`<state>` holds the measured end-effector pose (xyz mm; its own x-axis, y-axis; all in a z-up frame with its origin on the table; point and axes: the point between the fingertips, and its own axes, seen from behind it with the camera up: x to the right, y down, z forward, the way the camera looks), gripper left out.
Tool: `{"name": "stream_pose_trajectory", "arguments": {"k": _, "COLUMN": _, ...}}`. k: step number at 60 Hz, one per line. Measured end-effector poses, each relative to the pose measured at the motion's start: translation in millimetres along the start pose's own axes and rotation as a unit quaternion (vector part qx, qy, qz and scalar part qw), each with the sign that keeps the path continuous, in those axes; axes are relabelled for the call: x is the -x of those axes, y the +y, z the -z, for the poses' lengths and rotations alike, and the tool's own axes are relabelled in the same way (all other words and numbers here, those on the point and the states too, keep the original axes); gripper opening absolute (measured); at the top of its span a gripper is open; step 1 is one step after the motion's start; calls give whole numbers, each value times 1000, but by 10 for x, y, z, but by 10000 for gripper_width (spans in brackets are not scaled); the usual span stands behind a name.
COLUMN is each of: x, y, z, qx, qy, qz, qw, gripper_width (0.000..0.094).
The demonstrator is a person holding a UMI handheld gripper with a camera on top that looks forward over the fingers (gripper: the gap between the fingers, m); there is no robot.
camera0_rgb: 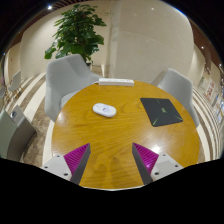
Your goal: Arrange mouse
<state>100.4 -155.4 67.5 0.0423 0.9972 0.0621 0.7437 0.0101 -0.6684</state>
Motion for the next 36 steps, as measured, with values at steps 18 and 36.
{"name": "stream_pose_trajectory", "arguments": {"k": 18, "x": 68, "y": -316, "z": -752, "qx": -18, "qy": -12, "qz": 13, "qw": 1000, "gripper_width": 868}}
{"name": "stream_pose_trajectory", "arguments": {"k": 36, "x": 149, "y": -653, "z": -1491, "qx": -18, "qy": -37, "qz": 22, "qw": 999, "gripper_width": 867}}
